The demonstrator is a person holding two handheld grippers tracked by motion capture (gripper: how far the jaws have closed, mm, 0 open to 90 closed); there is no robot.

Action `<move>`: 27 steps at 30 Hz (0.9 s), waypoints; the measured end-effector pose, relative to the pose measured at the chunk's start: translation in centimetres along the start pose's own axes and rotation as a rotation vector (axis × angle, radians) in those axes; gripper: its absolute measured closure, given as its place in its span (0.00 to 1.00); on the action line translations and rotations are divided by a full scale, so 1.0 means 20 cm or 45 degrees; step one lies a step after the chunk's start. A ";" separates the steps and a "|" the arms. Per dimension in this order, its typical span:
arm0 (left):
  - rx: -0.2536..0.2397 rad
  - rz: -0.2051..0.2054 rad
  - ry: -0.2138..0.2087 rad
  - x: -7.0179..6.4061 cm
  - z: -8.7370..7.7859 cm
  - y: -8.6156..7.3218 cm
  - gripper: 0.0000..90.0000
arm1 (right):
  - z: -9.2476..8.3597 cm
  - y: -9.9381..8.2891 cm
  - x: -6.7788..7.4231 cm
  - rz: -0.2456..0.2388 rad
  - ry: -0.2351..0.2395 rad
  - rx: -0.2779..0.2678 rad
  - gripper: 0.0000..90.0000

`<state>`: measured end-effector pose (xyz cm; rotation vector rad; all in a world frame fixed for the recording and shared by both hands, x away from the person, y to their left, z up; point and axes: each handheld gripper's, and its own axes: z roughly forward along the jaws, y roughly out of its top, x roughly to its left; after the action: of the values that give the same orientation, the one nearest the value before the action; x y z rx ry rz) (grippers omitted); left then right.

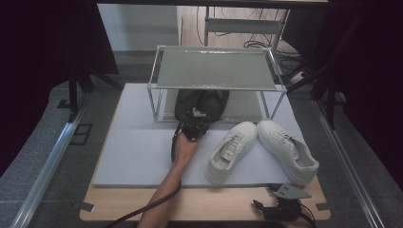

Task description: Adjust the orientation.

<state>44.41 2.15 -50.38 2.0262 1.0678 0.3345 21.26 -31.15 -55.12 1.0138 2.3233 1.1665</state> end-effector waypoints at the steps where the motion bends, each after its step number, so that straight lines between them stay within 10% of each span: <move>1: 0.005 0.010 -0.002 0.00 -0.01 0.00 0.93 | 0.00 0.00 0.00 0.000 0.000 0.000 0.15; 27: 0.039 0.180 -0.018 -0.08 -0.34 -0.09 0.46 | 0.00 0.00 0.00 0.001 -0.001 0.001 0.15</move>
<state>38.60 5.02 -47.25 2.1337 0.9287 0.3776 21.26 -31.12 -55.11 1.0149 2.3229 1.1656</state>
